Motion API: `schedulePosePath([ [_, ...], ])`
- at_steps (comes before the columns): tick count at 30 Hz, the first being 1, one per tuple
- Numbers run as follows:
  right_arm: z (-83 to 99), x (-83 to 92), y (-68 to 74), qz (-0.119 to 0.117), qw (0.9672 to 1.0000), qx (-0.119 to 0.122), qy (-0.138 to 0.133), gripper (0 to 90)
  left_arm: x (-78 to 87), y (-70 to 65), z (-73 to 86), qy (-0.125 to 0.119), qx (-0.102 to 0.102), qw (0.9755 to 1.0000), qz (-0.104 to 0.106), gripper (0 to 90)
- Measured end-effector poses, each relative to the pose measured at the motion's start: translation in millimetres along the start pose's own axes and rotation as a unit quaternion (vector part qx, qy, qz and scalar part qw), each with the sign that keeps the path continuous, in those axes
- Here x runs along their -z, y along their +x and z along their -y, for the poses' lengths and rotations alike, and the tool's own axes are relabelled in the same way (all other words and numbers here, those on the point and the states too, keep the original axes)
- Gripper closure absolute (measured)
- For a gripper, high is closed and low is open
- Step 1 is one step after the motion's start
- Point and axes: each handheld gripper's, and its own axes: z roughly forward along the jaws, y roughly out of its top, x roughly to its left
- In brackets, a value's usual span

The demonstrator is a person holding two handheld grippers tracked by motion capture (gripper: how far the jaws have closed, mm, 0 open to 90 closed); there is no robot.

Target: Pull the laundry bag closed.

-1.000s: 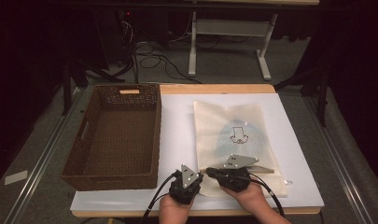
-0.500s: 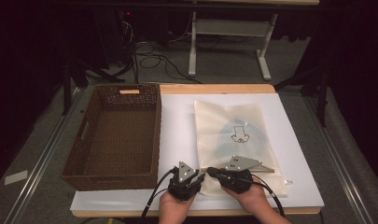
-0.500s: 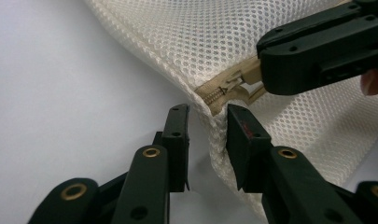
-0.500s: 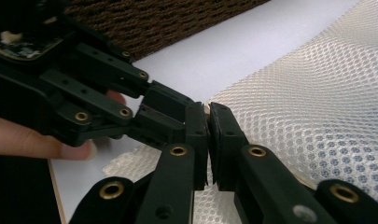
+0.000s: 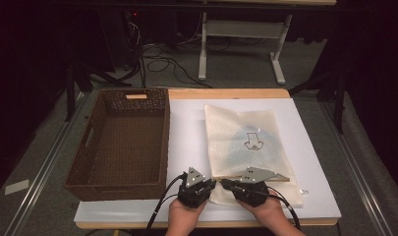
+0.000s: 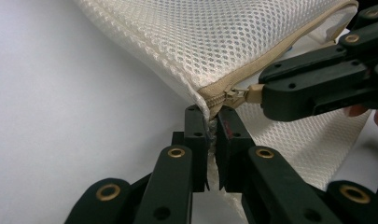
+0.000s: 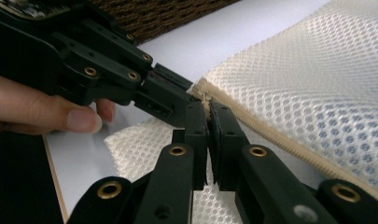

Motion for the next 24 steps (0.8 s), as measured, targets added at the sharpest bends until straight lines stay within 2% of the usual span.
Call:
schedulePosePath([
  [6, -0.8, -0.9, -2.1, 0.002, 1.0000, -0.006, -0.002, 84.9, 0.1, -4.4, 0.2, -0.002, -0.018, 0.9997, -0.015, 83.7],
  [11, -1.2, -2.6, -3.0, 0.000, 1.0000, -0.009, -0.001, 84.3, -0.6, -4.7, 0.7, -0.001, -0.019, 0.9997, -0.015, 83.6],
  [18, -3.5, -5.4, 0.4, -0.003, 1.0000, 0.000, -0.002, 86.2, 0.3, -7.5, 1.0, -0.002, -0.024, 0.9996, -0.014, 83.5],
  [24, -4.5, -4.1, 0.2, 0.001, 1.0000, 0.004, -0.005, 87.5, 1.4, -7.4, 0.5, -0.006, -0.015, 0.9998, -0.012, 84.2],
])
